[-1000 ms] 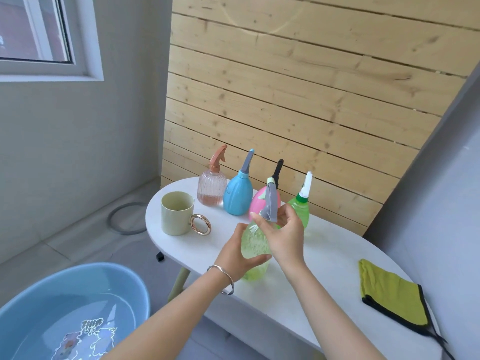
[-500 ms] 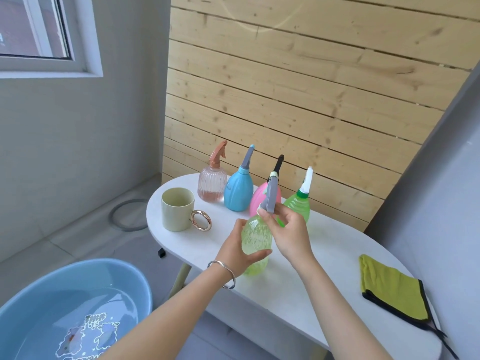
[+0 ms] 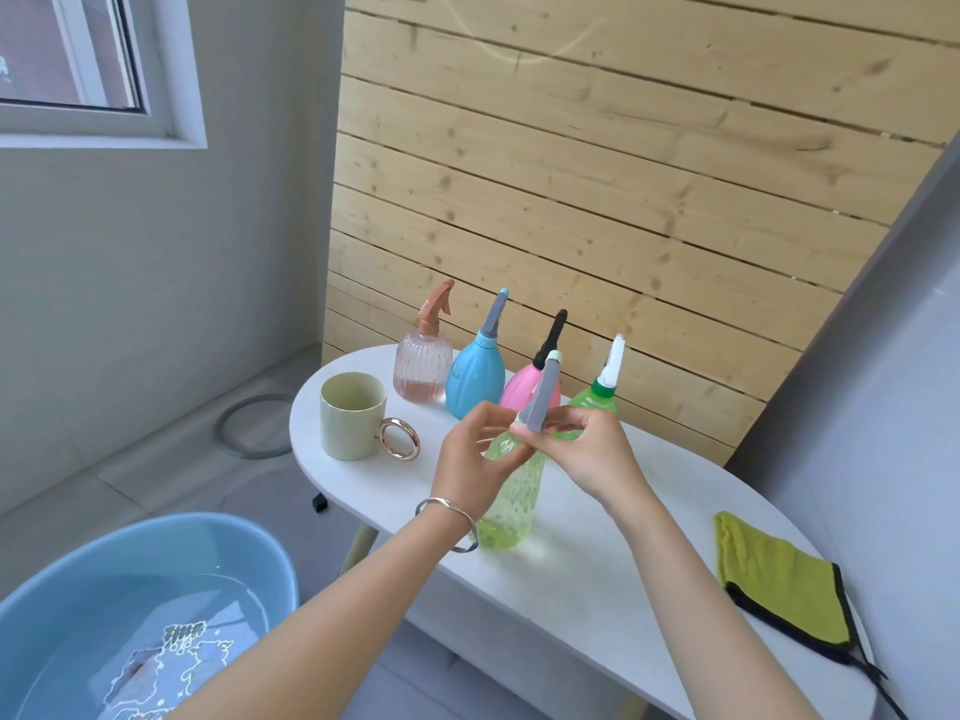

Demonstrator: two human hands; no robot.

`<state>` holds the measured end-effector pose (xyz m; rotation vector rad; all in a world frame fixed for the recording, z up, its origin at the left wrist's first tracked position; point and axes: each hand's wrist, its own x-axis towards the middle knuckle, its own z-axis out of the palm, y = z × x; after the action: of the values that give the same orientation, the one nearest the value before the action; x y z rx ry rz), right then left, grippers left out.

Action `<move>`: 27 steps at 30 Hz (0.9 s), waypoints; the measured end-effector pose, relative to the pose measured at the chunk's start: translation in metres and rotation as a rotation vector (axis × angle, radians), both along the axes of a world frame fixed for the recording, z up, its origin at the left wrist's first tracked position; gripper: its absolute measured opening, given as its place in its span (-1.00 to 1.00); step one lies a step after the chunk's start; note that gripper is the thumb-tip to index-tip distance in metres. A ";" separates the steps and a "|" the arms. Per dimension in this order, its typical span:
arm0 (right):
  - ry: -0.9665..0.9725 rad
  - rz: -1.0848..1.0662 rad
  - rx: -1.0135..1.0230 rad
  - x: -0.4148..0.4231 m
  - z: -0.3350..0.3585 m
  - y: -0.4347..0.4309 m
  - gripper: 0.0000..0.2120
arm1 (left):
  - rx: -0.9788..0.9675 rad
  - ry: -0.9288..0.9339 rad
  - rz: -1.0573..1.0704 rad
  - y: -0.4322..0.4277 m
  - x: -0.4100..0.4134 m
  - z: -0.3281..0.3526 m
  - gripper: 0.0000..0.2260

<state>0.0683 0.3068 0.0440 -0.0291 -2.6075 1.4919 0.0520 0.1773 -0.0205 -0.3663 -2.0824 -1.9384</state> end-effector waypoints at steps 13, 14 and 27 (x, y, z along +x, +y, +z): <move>0.155 0.269 0.512 -0.010 0.059 0.027 -0.48 | -0.088 -0.013 -0.102 -0.007 -0.005 -0.006 -0.84; 0.176 0.243 0.584 -0.012 0.062 0.028 -0.54 | -0.084 -0.013 -0.097 -0.007 -0.005 -0.007 -0.84; 0.123 0.120 0.563 -0.013 0.058 0.009 -0.52 | 0.015 -0.044 -0.082 -0.003 -0.005 -0.002 -0.89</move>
<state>0.0548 0.3157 0.1019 0.2701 -2.8597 0.7083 0.0473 0.1744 -0.0220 -0.4156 -2.1103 -2.0250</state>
